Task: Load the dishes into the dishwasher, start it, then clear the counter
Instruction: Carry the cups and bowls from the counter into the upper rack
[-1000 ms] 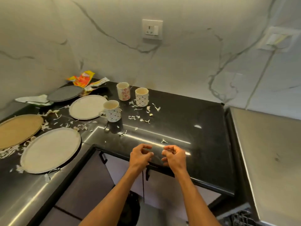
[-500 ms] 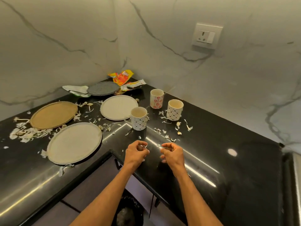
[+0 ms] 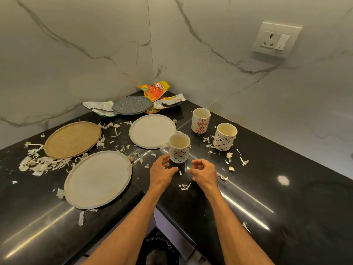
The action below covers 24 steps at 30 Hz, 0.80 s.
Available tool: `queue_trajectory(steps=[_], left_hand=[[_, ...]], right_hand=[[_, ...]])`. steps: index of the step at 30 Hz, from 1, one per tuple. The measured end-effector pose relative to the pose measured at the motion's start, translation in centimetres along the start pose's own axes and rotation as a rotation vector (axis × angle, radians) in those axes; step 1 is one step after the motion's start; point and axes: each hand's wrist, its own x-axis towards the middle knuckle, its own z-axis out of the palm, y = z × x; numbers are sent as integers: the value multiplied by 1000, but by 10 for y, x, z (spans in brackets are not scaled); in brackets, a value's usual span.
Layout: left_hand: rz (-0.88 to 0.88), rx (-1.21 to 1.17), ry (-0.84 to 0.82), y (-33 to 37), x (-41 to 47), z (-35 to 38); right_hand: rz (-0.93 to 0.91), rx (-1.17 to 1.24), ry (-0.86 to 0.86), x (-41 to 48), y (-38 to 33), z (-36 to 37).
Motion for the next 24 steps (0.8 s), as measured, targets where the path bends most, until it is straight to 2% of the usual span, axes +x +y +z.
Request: queue_trajectory(steps=[12, 24], left_hand=[[34, 75, -113, -4, 53, -9], [4, 44, -145, -1, 82, -2]], right_hand=[[17, -76, 51, 41, -21, 23], [-27, -41, -202, 80, -39, 33]])
